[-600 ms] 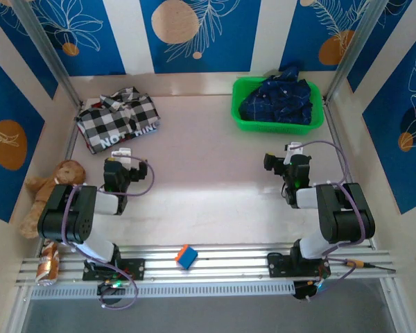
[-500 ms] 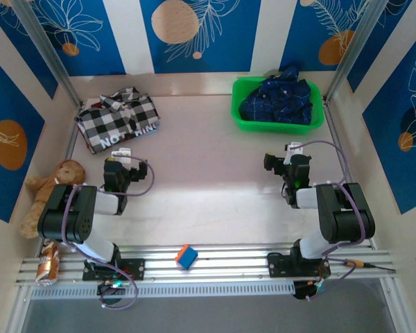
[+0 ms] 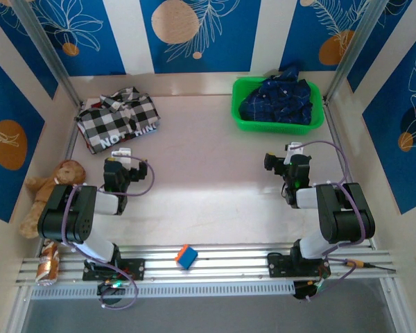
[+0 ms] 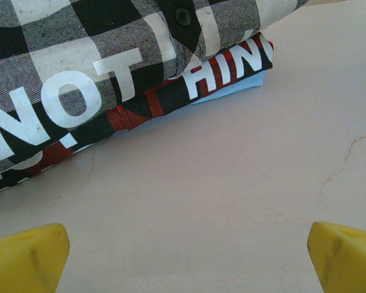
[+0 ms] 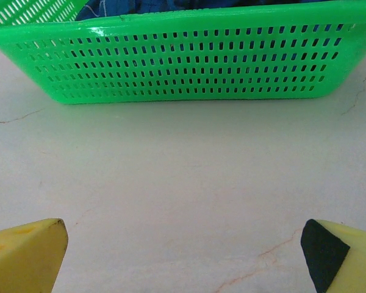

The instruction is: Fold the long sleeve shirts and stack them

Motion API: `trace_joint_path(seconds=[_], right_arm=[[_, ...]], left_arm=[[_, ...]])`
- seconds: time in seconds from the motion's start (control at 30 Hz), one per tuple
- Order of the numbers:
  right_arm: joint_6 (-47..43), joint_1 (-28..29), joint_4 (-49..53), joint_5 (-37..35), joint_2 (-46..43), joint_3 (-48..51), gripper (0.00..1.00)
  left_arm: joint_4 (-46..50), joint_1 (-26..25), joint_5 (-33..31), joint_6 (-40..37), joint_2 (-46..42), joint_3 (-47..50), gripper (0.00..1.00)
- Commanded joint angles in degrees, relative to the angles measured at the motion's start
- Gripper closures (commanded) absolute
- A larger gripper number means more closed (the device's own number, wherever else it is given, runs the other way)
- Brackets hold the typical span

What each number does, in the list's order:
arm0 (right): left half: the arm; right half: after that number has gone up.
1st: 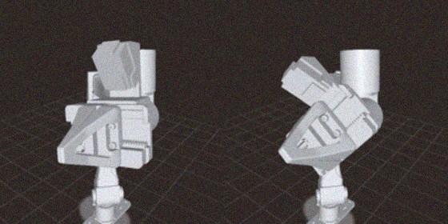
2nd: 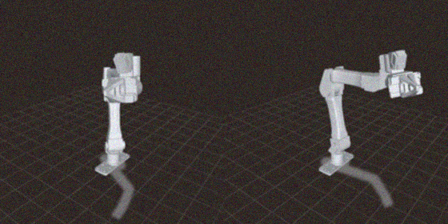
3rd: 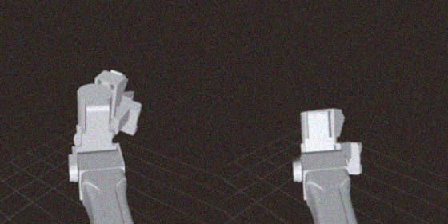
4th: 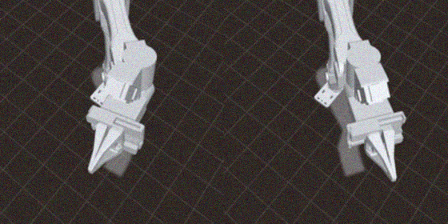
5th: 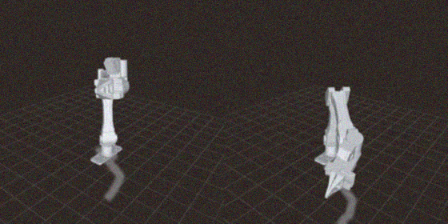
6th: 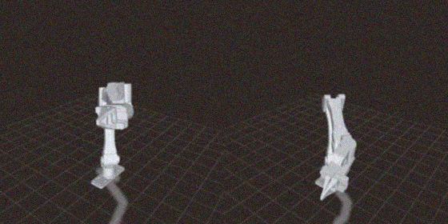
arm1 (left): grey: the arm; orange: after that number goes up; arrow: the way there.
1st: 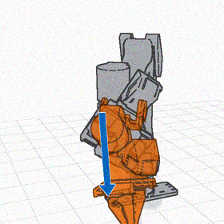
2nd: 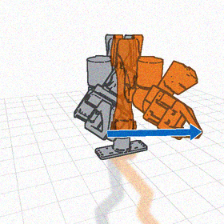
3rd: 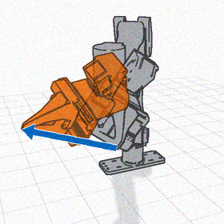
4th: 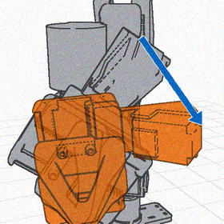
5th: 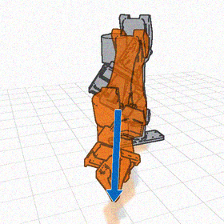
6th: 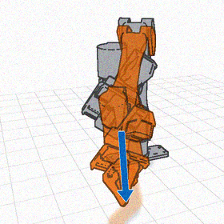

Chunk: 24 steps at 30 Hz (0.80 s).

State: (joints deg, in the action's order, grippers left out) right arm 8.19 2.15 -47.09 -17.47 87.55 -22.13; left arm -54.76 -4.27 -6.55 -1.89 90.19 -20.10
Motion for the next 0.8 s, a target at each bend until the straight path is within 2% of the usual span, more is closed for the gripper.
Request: trace_joint_path(seconds=[0.0, 0.3, 0.33, 0.37, 0.4, 0.43, 0.5, 0.53, 0.63, 0.7, 0.77], right_arm=[[-0.2, 0.3, -2.2, -0.9, -0.3, -0.2, 0.01], [-0.2, 0.4, -2.7, -1.2, -0.7, -0.2, 0.01], [-0.7, 1.0, -0.1, -1.5, -2.4, -0.3, 0.01], [-2.3, 1.9, -1.8, -0.2, -3.6, 0.2, 0.01], [-2.9, 5.2, 5.2, -8.2, -7.5, -1.9, 0.01], [-0.2, 6.3, 19.8, -11.4, -12.2, -6.7, 0.01], [8.9, 4.4, 42.9, -7.4, -18.4, -15.0, 0.01], [13.2, 3.5, 49.9, -5.2, -21.1, -17.1, 0.01], [21.1, -0.1, 61.5, 5.7, -27.6, -20.4, 0.01], [24.5, -2.8, 68.3, 10.7, -27.8, -24.5, 0.01], [27.0, -6.2, 73.8, 13.7, -25.6, -29.2, 0.01]], left_arm=[[0.2, -0.2, -0.7, -0.1, -0.6, -0.9, 0.00], [0.0, -0.3, -1.0, -0.3, -0.7, -0.8, 0.00], [-0.2, -0.6, -1.4, -0.7, -1.7, -0.5, 0.00], [1.6, -1.6, -2.9, -1.6, -3.9, -0.5, 0.00], [6.3, -3.7, -6.5, -2.9, -7.7, -1.2, 0.00], [13.0, -6.1, -9.6, -3.8, -11.7, -2.9, 0.00], [25.1, -8.5, -11.4, -1.1, -18.5, -6.8, 0.00], [32.0, -9.6, -10.2, 1.9, -22.0, -8.9, 0.00], [46.8, -12.0, -5.9, 12.3, -30.0, -15.0, 0.00], [53.0, -13.9, -2.4, 17.0, -33.2, -18.5, 0.00], [57.7, -16.2, 1.4, 18.3, -34.6, -22.1, 0.00]])
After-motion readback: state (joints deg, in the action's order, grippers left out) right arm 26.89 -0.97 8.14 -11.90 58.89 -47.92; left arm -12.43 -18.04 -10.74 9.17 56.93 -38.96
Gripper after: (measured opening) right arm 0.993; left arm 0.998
